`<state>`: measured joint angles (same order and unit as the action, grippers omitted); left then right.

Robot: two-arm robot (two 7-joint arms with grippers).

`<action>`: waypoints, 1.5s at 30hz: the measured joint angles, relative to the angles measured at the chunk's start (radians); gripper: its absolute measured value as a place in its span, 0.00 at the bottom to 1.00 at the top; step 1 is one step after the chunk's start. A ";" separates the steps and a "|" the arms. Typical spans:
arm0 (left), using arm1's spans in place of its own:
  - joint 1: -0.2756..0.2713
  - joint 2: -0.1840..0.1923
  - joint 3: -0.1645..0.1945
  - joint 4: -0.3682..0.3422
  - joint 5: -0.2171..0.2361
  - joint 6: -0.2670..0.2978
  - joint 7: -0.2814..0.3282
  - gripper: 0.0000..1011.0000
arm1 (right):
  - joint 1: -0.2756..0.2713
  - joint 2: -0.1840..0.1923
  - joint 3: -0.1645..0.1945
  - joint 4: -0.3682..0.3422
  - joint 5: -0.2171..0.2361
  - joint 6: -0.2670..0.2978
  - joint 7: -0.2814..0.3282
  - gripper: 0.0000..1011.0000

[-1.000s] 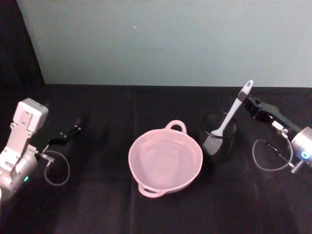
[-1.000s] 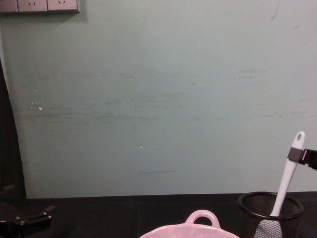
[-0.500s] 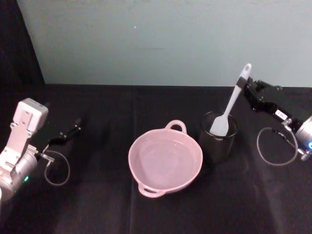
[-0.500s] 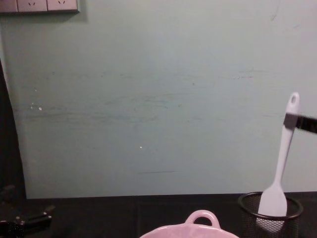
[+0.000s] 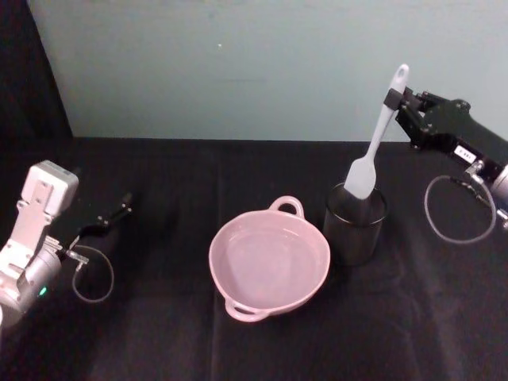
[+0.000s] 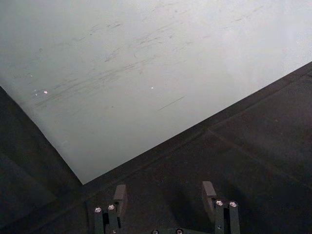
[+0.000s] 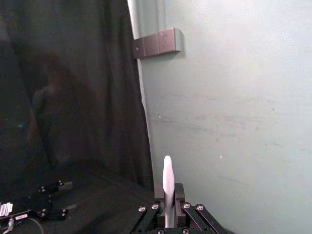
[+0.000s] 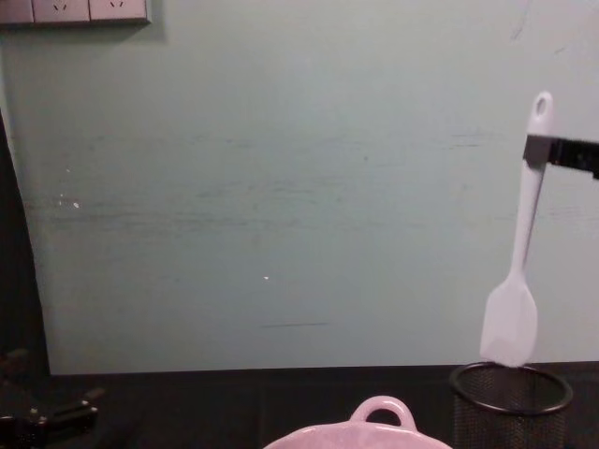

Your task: Use the one hand to pick up the spoon and stir the clear water in the bowl.

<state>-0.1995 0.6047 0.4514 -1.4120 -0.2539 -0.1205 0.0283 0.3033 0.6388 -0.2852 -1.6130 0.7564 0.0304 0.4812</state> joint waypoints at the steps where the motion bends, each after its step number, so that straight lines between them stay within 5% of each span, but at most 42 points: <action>1: 0.000 0.000 0.000 0.000 0.000 0.000 0.000 0.99 | 0.003 0.003 0.001 -0.010 -0.004 0.005 0.000 0.12; 35: 0.000 0.000 0.000 0.000 0.000 0.000 0.000 0.99 | 0.007 0.006 0.003 -0.024 -0.012 0.012 0.000 0.12; 45: 0.000 0.000 0.000 0.000 0.000 0.000 0.000 0.99 | 0.022 -0.029 -0.069 -0.051 -0.044 0.020 0.030 0.12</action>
<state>-0.1996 0.6047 0.4514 -1.4120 -0.2539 -0.1206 0.0283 0.3252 0.6094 -0.3544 -1.6637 0.7121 0.0507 0.5115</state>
